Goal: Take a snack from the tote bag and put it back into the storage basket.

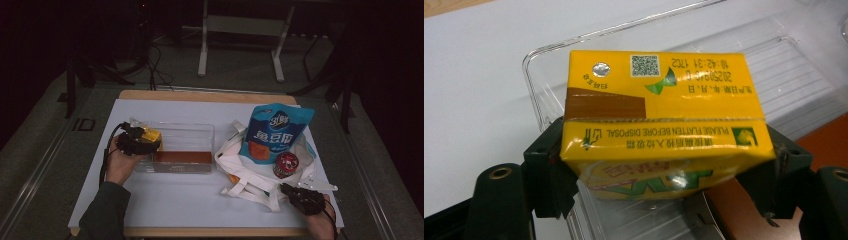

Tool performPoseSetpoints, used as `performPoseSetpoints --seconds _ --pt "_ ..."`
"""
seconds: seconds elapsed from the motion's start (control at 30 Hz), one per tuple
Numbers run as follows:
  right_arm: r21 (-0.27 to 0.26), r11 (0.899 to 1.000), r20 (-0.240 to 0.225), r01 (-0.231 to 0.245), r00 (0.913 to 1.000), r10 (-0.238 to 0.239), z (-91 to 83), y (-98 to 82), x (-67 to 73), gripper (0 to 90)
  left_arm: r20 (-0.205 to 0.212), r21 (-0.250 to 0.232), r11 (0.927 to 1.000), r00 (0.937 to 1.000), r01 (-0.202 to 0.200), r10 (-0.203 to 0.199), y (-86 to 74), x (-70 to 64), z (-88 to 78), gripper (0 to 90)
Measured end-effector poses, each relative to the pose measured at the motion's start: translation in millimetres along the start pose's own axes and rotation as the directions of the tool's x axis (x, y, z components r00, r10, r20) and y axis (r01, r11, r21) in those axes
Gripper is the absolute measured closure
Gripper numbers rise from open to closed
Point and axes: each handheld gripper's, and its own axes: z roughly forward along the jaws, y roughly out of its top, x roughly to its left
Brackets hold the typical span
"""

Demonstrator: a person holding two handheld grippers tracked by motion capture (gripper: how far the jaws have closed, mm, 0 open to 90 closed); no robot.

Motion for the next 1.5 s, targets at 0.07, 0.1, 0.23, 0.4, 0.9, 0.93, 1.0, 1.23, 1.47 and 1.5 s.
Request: performPoseSetpoints --seconds 0.07,0.1,0.23,0.4,0.9,0.93,1.0,1.23,1.47,1.5 --pt "0.0 1.0 0.0 0.0 1.0 0.0 0.0 0.0 0.0 85.2 -0.006 -0.003 1.0 1.0 -0.001 0.001 -0.8 -0.5 -2.1 25.7" --pt "0.0 1.0 0.0 0.0 1.0 0.0 0.0 0.0 -0.1 85.2 -0.004 -0.005 1.0 1.0 -0.003 0.003 -1.2 0.0 -3.7 25.7" --pt "-0.001 1.0 -0.001 0.0 1.0 0.0 0.1 0.0 -0.1 85.2 0.009 -0.005 1.0 1.0 0.001 -0.001 -3.2 1.0 -9.4 25.7" --pt "0.0 1.0 0.0 0.001 1.0 -0.001 0.0 0.1 -0.1 85.2 0.0 -0.014 0.9999 1.0 0.005 -0.005 -9.0 -0.2 -13.1 25.7" --pt "-0.001 1.0 -0.001 0.0 1.0 0.0 0.1 0.0 -0.3 85.2 0.004 -0.025 0.9997 1.0 0.004 -0.004 -16.1 0.3 -21.6 24.6" --pt "-0.001 1.0 -0.002 -0.001 1.0 0.001 0.1 0.0 -0.3 85.2 0.004 -0.028 0.9996 1.0 0.008 -0.007 -15.4 0.1 -21.7 23.2" --pt "-0.001 1.0 -0.003 -0.002 1.0 0.002 0.1 0.0 -0.3 85.2 0.0 -0.026 0.9997 1.0 0.002 -0.002 -13.9 -0.2 -21.5 22.1" --pt "-0.002 1.0 -0.005 -0.001 1.0 0.001 0.2 -0.1 -0.7 85.2 -0.003 -0.051 0.9985 0.9998 0.02 -0.021 -11.3 1.9 -22.6 18.1" --pt "-0.001 1.0 -0.005 -0.003 1.0 0.003 0.2 -0.1 -0.7 85.2 0.007 -0.076 0.9971 1.0 0.003 -0.003 -6.9 0.1 -27.7 15.2" --pt "-0.002 1.0 -0.005 -0.003 1.0 0.003 0.3 -0.2 -0.7 85.2 0.006 -0.08 0.9968 1.0 -0.001 0.002 -6.2 -0.1 -28.6 15.2"
